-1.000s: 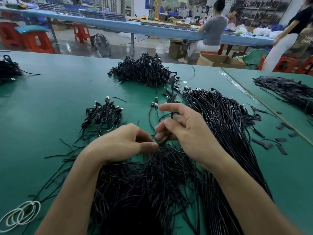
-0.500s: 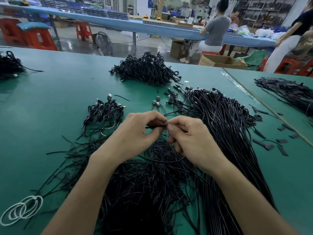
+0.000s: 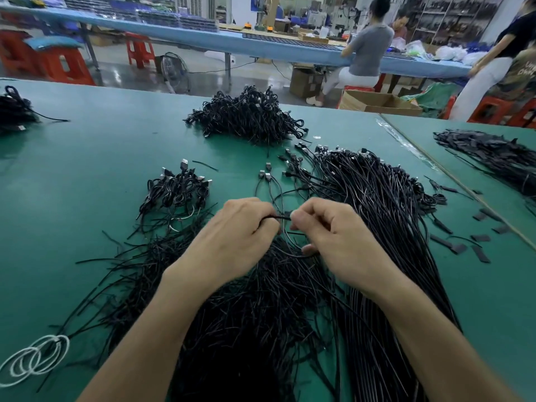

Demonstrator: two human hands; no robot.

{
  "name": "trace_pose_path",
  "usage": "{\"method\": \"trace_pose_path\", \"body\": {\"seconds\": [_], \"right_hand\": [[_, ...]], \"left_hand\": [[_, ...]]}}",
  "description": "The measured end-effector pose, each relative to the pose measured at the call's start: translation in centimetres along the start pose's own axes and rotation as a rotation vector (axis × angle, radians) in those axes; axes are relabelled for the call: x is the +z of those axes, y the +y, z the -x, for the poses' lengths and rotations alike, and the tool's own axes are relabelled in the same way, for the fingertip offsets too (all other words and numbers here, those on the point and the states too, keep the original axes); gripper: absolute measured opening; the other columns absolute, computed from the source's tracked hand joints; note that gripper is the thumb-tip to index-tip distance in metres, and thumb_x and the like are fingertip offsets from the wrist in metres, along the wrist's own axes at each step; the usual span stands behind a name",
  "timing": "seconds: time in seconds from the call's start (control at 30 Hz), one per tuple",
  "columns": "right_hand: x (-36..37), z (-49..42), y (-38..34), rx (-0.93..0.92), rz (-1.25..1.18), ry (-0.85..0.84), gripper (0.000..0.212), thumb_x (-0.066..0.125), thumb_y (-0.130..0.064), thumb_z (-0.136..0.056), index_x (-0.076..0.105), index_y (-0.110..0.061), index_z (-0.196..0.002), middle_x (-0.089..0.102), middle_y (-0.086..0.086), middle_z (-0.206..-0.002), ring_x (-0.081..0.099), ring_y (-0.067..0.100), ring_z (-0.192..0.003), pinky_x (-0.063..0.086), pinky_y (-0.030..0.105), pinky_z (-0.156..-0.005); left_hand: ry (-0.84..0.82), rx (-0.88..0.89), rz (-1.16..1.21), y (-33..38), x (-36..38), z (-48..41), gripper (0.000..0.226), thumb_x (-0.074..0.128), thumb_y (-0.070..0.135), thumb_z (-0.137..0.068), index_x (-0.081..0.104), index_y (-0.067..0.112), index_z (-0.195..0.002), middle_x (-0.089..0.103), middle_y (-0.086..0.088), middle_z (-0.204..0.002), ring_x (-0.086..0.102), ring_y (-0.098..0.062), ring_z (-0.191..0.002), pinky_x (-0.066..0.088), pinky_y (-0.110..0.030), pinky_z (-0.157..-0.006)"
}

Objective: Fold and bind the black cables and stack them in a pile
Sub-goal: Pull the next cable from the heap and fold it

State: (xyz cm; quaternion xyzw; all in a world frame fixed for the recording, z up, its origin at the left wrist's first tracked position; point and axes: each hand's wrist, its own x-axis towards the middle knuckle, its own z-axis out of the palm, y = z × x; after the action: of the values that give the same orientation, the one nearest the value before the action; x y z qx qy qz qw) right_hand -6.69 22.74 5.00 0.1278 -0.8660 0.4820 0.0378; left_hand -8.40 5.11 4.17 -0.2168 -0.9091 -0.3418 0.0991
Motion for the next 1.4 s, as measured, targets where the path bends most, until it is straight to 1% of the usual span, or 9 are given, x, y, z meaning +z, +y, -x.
{"method": "trace_pose_path", "body": {"seconds": [0.17, 0.37, 0.57, 0.77, 0.87, 1.0, 1.13, 1.3, 1.4], "right_hand": [[-0.3, -0.5, -1.4, -0.227, -0.083, 0.166, 0.014, 0.065, -0.029, -0.095, 0.071, -0.025, -0.082, 0.061, -0.009, -0.062, 0.047, 0.001, -0.054, 0.041, 0.019, -0.051], [-0.6, 0.1, 0.0, -0.093, -0.088, 0.041, 0.02, 0.058, -0.038, -0.094, 0.072, -0.028, -0.084, 0.055, -0.006, -0.062, 0.047, 0.028, -0.06, 0.049, 0.055, -0.061], [0.1, -0.8, -0.3, -0.092, -0.307, 0.183, 0.025, 0.056, -0.039, -0.096, 0.07, -0.022, -0.087, 0.039, -0.012, -0.056, 0.03, 0.016, -0.054, 0.029, 0.048, -0.048], [1.7, 0.2, -0.4, -0.049, 0.113, -0.18, 0.03, 0.053, -0.034, -0.101, 0.064, -0.029, -0.073, 0.043, -0.011, -0.053, 0.034, 0.006, -0.049, 0.029, 0.023, -0.048], [1.9, 0.8, -1.1, -0.072, 0.219, -0.25, 0.039, 0.051, -0.035, -0.102, 0.046, -0.016, -0.067, 0.041, -0.006, -0.055, 0.034, 0.007, -0.048, 0.031, 0.023, -0.047], [1.4, 1.0, -2.3, -0.171, 0.282, -0.196, 0.035, 0.05, -0.036, -0.1, 0.052, -0.018, -0.07, 0.051, -0.005, -0.057, 0.043, 0.009, -0.05, 0.036, 0.026, -0.049], [0.3, -0.1, -2.8, -0.247, 0.164, -0.003, 0.015, 0.065, -0.026, -0.095, 0.072, -0.024, -0.082, 0.062, -0.014, -0.068, 0.056, 0.003, -0.062, 0.04, 0.015, -0.057], [-0.2, -1.4, -2.3, -0.265, -0.09, 0.072, 0.011, 0.077, -0.022, -0.085, 0.07, -0.016, -0.081, 0.064, 0.006, -0.066, 0.052, 0.022, -0.057, 0.046, 0.04, -0.057], [0.5, -1.9, -1.9, -0.251, -0.213, 0.091, 0.023, 0.07, -0.034, -0.086, 0.068, -0.012, -0.079, 0.056, 0.008, -0.061, 0.047, 0.013, -0.056, 0.042, 0.032, -0.054]], "left_hand": [[0.095, -0.009, 0.524, 1.0, 0.3, -0.1, 0.027, 0.044, 0.018, -0.085, 0.066, 0.026, -0.069, 0.044, 0.013, -0.047, 0.033, -0.004, -0.043, 0.028, -0.022, -0.044], [0.194, -0.114, 0.819, -0.1, -1.0, -0.2, 0.04, 0.052, 0.02, -0.093, 0.055, 0.021, -0.053, 0.041, 0.014, -0.046, 0.029, -0.001, -0.039, 0.025, -0.011, -0.039], [-0.556, -0.103, 0.989, 0.6, -1.2, 0.9, 0.05, 0.045, 0.044, -0.1, 0.049, 0.027, -0.054, 0.034, 0.012, -0.049, 0.024, -0.008, -0.041, 0.025, -0.015, -0.038], [-0.048, -0.217, 1.654, 0.2, -1.3, -0.3, 0.05, 0.039, 0.042, -0.103, 0.061, 0.022, -0.064, 0.033, 0.012, -0.05, 0.026, -0.001, -0.04, 0.025, -0.013, -0.033], [0.237, -0.279, 1.552, -0.5, -0.2, -0.9, 0.052, 0.034, 0.037, -0.106, 0.071, 0.015, -0.076, 0.038, 0.008, -0.055, 0.033, -0.004, -0.045, 0.032, -0.016, -0.038], [0.403, -0.093, 0.888, -1.0, 1.0, -0.7, 0.041, 0.034, 0.024, -0.109, 0.069, 0.014, -0.091, 0.061, 0.007, -0.07, 0.061, -0.008, -0.062, 0.052, -0.02, -0.059], [0.167, 0.005, 0.574, -0.4, 1.1, -0.4, 0.052, 0.036, 0.042, -0.103, 0.06, 0.014, -0.068, 0.056, 0.004, -0.051, 0.05, -0.007, -0.043, 0.038, -0.017, -0.044], [-0.249, -0.152, 0.836, -0.2, 0.0, 0.1, 0.071, 0.024, 0.067, -0.095, 0.056, 0.021, -0.053, 0.032, 0.011, -0.042, 0.024, -0.007, -0.037, 0.023, -0.016, -0.037], [-0.324, -0.131, 1.072, -0.4, -1.0, 0.2, 0.061, 0.029, 0.058, -0.098, 0.047, 0.025, -0.051, 0.031, 0.013, -0.043, 0.023, -0.005, -0.035, 0.024, -0.013, -0.035]]}}
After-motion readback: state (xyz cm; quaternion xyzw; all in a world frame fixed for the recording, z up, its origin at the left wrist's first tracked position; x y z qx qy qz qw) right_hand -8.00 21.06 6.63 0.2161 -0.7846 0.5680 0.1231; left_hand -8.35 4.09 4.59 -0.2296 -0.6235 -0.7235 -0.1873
